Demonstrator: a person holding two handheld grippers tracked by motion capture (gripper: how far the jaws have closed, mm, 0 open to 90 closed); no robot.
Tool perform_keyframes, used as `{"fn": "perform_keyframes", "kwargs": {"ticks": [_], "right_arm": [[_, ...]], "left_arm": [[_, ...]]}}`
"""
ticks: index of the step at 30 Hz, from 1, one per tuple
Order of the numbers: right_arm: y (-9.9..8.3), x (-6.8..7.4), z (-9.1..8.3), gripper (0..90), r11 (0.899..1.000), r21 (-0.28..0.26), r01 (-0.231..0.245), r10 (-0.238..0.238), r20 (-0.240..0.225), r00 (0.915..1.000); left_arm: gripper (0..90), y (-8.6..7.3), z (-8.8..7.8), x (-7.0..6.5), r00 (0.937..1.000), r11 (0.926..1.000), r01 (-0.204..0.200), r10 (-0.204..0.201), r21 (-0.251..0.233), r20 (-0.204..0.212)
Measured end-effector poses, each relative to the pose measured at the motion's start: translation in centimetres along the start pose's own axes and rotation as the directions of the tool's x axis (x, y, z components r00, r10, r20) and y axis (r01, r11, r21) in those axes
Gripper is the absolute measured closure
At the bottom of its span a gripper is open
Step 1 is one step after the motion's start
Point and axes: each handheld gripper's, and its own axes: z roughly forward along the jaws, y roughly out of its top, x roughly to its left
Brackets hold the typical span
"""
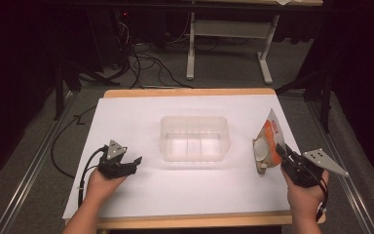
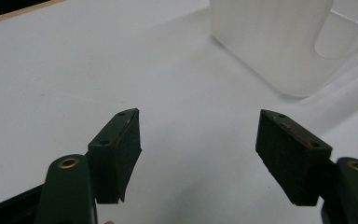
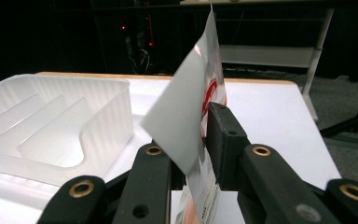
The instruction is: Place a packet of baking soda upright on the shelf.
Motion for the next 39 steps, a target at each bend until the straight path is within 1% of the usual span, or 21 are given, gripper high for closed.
{"fn": "perform_keyframes", "kwargs": {"ticks": [4,8,10,12,16,19,21,22,23,24,25,26,27,28,29,31,32,34,36,38,39], "right_arm": [[-0.4,0.0,0.8,75.2,1.0,0.022,-0.002,0.002,0.004,1.0],[-0.8,0.2,1.8,74.6,0.999,0.042,0.001,-0.001,0.001,1.0],[-0.8,0.3,2.3,75.7,0.999,0.038,-0.011,0.01,0.006,0.9999],[-0.9,0.4,2.6,76.9,0.999,0.034,-0.009,0.009,0.019,0.9998],[-0.9,0.7,2.6,78.9,0.999,0.038,0.017,-0.018,0.037,0.9991],[-0.9,0.6,2.4,77.8,1.0,0.025,-0.001,0.0,0.032,0.9995],[-0.8,0.4,2.3,79.8,1.0,0.021,-0.017,0.017,0.028,0.9995],[-0.7,0.3,2.3,80.8,1.0,0.021,-0.021,0.021,0.027,0.9994],[-0.7,0.3,2.2,82.7,0.999,0.022,-0.024,0.023,0.029,0.9993],[-0.7,0.2,2.2,84.9,0.999,0.022,-0.025,0.024,0.031,0.9992],[-0.7,0.2,2.2,87.3,0.999,0.026,-0.021,0.02,0.034,0.9992],[-0.7,0.2,2.3,90.0,1.0,0.025,-0.017,0.016,0.036,0.9992],[-0.6,0.3,2.3,90.0,0.999,0.028,-0.016,0.015,0.034,0.9993],[-0.6,0.4,2.3,90.0,0.999,0.034,-0.012,0.011,0.033,0.9994],[-0.5,0.5,2.3,90.0,0.999,0.037,0.0,-0.001,0.031,0.9995],[-0.5,0.7,2.3,90.0,0.999,0.039,0.006,-0.007,0.03,0.9995],[-0.5,0.7,2.3,90.0,0.999,0.04,0.007,-0.008,0.027,0.9996],[-0.5,0.8,2.3,90.0,0.999,0.039,0.01,-0.011,0.025,0.9996],[-0.5,0.7,2.3,90.0,0.999,0.035,0.009,-0.009,0.023,0.9997],[-0.5,0.6,2.2,90.0,0.999,0.036,0.005,-0.006,0.028,0.9996],[-0.6,0.5,2.2,90.0,0.999,0.035,0.001,-0.002,0.028,0.9996]], "left_arm": [[31.2,0.0,0.0,-0.1,1.0,1.0,-0.005,0.005,0.004,0.0],[31.2,0.0,0.0,-0.1,1.0,1.0,-0.008,0.008,0.005,0.0],[31.2,0.0,0.0,-0.1,1.0,1.0,-0.007,0.007,0.003,-0.002],[31.2,0.0,0.0,-0.1,1.0,1.0,-0.005,0.005,0.0,0.0],[31.3,0.0,0.0,-0.1,1.0,1.0,-0.005,0.005,-0.002,0.0],[31.3,0.0,0.0,-0.2,1.0,1.0,-0.004,0.004,0.002,-0.004],[32.9,0.1,0.1,-0.3,0.9999,0.9999,0.012,-0.012,-0.001,-0.009],[35.8,0.2,0.2,-0.3,0.9992,0.9993,0.037,-0.037,-0.003,-0.016],[42.2,0.3,0.4,-0.3,0.9971,0.9975,0.069,-0.069,0.009,-0.032],[49.1,0.6,0.6,-0.3,0.9926,0.9931,0.117,-0.117,0.005,-0.032],[54.7,0.9,0.8,-0.3,0.9866,0.9867,0.162,-0.162,-0.018,-0.02],[61.9,1.3,1.0,-0.5,0.9821,0.9813,0.185,-0.187,-0.052,-0.024],[69.6,1.7,1.1,-0.9,0.9785,0.976,0.202,-0.205,-0.08,-0.024],[75.5,2.3,1.4,-1.6,0.9781,0.9749,0.205,-0.207,-0.087,-0.018],[83.5,2.6,1.7,-2.1,0.9802,0.9762,0.194,-0.197,-0.096,-0.02],[90.0,3.0,2.5,-3.0,0.9806,0.9756,0.196,-0.196,-0.1,0.007],[90.0,3.3,3.0,-3.5,0.9788,0.9735,0.205,-0.204,-0.101,0.023],[90.0,3.8,3.6,-4.4,0.9774,0.971,0.211,-0.208,-0.112,0.038],[90.0,4.1,3.8,-5.1,0.9722,0.9642,0.232,-0.227,-0.128,0.058],[90.0,4.1,4.0,-5.6,0.9726,0.9642,0.231,-0.226,-0.13,0.057],[90.0,4.0,4.0,-5.7,0.9741,0.966,0.225,-0.22,-0.128,0.053]]}}
